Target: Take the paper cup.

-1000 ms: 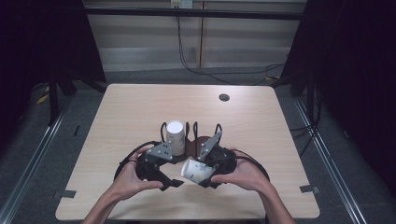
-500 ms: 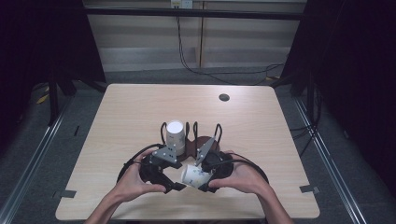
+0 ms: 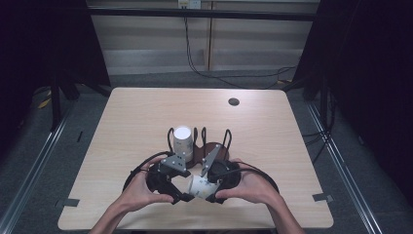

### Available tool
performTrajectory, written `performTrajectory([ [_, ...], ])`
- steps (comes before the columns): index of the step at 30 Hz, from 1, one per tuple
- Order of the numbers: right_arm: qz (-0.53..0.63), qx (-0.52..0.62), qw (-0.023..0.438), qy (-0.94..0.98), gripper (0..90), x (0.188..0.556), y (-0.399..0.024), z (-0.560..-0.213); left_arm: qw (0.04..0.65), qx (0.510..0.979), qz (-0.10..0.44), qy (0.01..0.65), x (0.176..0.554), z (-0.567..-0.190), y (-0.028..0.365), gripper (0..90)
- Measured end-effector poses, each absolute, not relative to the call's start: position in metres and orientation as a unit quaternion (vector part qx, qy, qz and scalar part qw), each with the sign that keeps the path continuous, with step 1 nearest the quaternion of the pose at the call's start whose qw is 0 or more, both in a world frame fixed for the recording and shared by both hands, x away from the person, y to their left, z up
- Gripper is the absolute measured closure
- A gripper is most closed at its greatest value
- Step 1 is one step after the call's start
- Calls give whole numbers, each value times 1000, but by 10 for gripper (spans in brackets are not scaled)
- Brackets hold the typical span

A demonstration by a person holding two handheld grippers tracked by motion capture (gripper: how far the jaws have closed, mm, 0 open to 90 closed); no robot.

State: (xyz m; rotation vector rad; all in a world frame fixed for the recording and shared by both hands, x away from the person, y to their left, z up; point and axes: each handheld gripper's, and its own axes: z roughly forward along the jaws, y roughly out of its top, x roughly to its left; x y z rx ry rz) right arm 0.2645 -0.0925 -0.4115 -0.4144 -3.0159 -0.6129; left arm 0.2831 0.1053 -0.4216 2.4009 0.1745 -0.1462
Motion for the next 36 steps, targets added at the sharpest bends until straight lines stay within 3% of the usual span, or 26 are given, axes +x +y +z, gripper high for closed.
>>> performTrajectory([
  [7, -194, -126, 22, -973, 342, 264, -88, -412, 354, 931, -55, 65, 283, -422, 103, 197],
  [36, -225, -123, 36, -966, 341, 266, -89, -415, 375, 923, -63, 53, 282, -422, 100, 346],
])
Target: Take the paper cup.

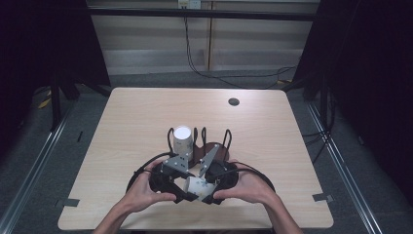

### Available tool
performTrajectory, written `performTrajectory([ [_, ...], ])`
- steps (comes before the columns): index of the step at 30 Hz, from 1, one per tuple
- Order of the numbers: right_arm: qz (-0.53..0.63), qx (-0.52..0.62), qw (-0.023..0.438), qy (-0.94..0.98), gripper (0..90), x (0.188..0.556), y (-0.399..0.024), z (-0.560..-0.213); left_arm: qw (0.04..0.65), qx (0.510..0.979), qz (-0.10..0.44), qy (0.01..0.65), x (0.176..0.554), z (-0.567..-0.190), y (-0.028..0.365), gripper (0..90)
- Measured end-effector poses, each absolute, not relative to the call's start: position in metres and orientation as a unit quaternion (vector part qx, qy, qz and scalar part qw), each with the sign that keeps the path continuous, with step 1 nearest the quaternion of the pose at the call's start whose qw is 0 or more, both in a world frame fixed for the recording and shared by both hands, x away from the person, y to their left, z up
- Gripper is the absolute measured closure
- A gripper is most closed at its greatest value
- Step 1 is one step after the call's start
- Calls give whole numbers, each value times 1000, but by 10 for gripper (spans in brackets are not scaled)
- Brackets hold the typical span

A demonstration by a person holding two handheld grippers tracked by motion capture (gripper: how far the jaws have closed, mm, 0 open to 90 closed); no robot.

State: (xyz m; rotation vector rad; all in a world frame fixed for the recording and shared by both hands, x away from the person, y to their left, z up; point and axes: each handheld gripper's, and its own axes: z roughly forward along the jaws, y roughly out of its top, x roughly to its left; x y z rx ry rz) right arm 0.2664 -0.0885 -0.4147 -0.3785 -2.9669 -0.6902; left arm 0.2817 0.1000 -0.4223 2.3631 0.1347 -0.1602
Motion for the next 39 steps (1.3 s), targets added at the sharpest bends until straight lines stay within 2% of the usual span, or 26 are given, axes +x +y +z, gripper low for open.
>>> performTrajectory([
  [14, -256, -121, 36, -958, 274, 268, -96, -416, 378, 921, -73, 57, 280, -422, 102, 375],
  [17, -272, -123, 35, -954, 201, 269, -99, -415, 386, 918, -68, 63, 278, -421, 106, 375],
  [21, -301, -132, 25, -944, 150, 269, -104, -410, 395, 913, -70, 69, 280, -419, 113, 375],
  [39, -377, -174, 7, -910, 142, 270, -127, -400, 445, 888, -66, 98, 286, -418, 126, 374],
])
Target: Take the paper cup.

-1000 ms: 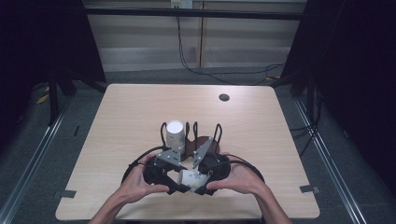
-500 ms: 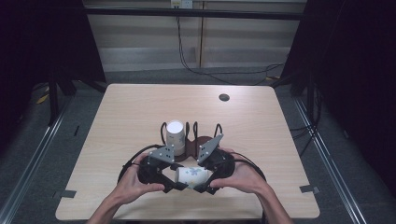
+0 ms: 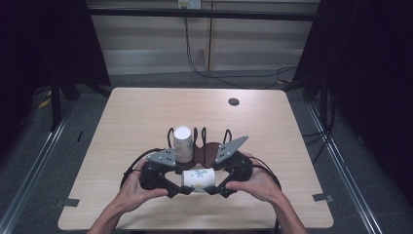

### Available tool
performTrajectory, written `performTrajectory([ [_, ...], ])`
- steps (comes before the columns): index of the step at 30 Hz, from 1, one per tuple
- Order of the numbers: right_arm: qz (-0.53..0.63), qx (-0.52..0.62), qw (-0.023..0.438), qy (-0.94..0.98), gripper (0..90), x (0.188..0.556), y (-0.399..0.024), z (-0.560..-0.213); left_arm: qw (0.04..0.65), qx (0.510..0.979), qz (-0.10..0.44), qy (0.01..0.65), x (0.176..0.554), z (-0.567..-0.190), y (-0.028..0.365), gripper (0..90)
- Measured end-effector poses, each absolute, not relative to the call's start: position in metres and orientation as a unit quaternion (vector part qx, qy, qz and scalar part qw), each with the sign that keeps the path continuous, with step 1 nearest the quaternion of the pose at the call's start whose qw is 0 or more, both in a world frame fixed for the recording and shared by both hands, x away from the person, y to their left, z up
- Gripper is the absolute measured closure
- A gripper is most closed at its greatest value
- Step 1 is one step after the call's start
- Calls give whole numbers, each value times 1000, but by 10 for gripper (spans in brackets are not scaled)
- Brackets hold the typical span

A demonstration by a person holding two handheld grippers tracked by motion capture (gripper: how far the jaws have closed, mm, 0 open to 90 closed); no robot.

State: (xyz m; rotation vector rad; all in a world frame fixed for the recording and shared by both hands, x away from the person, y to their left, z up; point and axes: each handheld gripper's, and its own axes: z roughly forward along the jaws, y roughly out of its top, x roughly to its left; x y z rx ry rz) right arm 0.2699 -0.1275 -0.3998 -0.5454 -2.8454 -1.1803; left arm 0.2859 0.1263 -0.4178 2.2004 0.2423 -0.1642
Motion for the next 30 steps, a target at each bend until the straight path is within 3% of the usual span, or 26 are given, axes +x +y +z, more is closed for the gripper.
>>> performTrajectory([
  [11, -448, -217, -18, -867, 150, 267, -147, -399, 454, 882, -68, 108, 288, -421, 128, 373],
  [30, -512, -248, -7, -823, 148, 261, -161, -415, 484, 865, -57, 121, 288, -425, 137, 372],
])
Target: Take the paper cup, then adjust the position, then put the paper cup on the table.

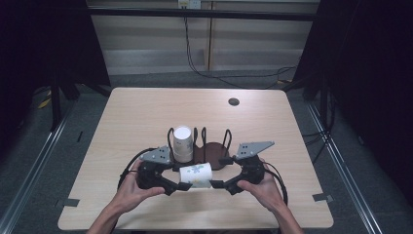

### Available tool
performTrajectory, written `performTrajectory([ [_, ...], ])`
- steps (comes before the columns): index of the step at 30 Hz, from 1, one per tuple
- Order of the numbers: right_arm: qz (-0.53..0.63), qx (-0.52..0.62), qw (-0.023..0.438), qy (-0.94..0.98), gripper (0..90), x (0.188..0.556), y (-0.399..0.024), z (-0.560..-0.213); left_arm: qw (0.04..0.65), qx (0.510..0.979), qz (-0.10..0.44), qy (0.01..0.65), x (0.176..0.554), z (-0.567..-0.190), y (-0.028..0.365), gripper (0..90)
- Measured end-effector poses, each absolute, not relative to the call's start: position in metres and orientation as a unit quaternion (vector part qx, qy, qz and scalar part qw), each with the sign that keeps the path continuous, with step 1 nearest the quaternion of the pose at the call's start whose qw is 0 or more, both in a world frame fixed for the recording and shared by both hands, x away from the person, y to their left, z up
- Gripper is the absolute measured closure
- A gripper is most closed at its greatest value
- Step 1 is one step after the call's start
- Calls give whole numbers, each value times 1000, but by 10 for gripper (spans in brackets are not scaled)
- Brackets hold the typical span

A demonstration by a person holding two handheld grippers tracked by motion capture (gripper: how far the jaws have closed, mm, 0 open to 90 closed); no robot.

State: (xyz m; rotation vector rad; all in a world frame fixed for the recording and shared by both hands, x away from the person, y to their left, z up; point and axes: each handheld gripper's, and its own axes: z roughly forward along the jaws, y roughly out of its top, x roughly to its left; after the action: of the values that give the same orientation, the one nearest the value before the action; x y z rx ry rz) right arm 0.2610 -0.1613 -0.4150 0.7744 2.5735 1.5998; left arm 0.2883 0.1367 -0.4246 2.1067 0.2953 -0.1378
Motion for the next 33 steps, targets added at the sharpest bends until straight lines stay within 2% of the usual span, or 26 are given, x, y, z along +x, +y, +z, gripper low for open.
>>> performTrajectory([
  [10, 534, 243, 8, 810, 141, 259, -162, -412, 500, 857, -45, 118, 286, -421, 136, 371],
  [27, 559, 235, -4, 795, 141, 259, -160, -414, 529, 841, -55, 103, 282, -417, 133, 370],
  [33, 574, 232, -29, 785, 140, 261, -159, -419, 537, 835, -58, 105, 282, -416, 132, 369],
])
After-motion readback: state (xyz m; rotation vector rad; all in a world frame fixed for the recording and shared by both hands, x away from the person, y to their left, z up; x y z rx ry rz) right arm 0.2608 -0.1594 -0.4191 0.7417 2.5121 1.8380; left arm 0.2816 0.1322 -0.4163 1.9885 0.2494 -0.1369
